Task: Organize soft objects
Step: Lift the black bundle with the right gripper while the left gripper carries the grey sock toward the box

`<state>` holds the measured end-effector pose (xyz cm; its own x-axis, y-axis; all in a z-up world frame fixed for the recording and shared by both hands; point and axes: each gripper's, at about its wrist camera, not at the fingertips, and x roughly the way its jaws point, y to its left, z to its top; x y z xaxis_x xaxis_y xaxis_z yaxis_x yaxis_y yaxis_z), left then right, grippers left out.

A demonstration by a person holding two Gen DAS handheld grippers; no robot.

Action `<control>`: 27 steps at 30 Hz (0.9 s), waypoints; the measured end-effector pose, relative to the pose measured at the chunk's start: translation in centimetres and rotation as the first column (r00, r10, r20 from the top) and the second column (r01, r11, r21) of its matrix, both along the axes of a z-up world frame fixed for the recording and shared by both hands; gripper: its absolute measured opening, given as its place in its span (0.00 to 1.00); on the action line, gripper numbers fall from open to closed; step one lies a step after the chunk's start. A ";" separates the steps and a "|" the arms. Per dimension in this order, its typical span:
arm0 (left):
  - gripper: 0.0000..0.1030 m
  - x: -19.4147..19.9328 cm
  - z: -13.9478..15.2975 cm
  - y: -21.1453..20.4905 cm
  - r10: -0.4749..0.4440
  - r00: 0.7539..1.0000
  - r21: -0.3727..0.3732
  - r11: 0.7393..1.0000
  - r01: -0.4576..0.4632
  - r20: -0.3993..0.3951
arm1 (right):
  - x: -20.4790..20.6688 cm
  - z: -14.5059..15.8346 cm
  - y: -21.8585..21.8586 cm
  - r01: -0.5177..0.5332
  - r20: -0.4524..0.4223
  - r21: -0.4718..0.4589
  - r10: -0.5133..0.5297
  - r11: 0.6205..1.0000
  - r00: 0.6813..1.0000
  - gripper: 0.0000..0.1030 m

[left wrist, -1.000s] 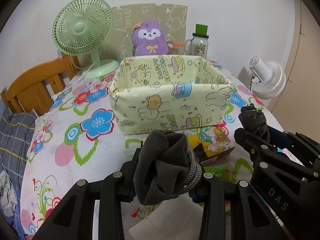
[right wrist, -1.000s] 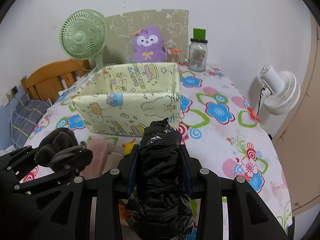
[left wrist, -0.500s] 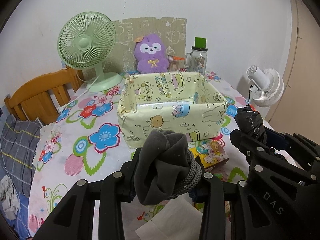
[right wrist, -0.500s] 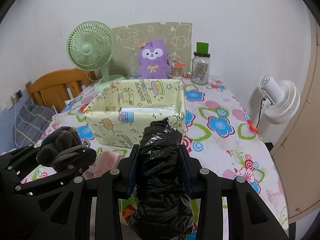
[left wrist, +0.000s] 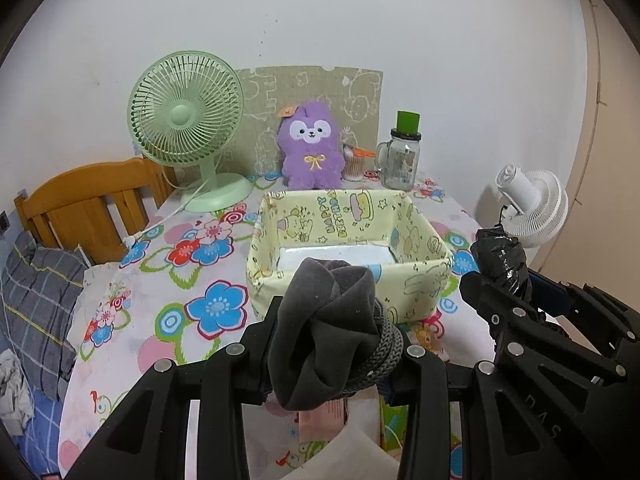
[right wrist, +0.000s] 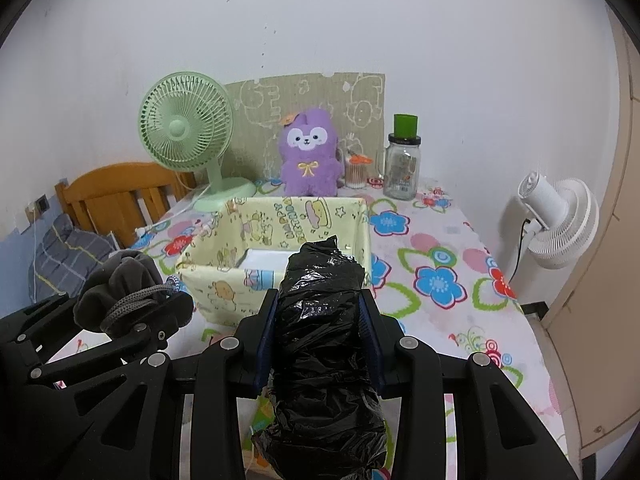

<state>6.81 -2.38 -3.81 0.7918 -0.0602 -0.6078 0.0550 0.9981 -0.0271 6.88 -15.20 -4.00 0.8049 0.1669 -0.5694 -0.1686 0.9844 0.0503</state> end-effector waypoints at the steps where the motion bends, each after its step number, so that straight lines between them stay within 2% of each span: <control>1: 0.38 0.1 0.1 0.0 0.001 1.000 0.000 1.000 -0.001 0.004 | 0.1 0.1 0.0 0.001 0.005 0.001 -0.001 1.000 1.000 0.40; 21: 0.38 3.7 1.7 0.6 0.016 0.998 0.002 1.000 -0.016 0.067 | 3.8 2.2 0.5 0.008 0.079 0.000 -0.008 1.000 0.997 0.40; 27: 0.38 5.3 1.8 1.0 0.017 0.998 -0.003 1.000 -0.017 0.053 | 5.5 2.3 0.9 0.002 0.072 -0.003 -0.002 1.000 0.997 0.40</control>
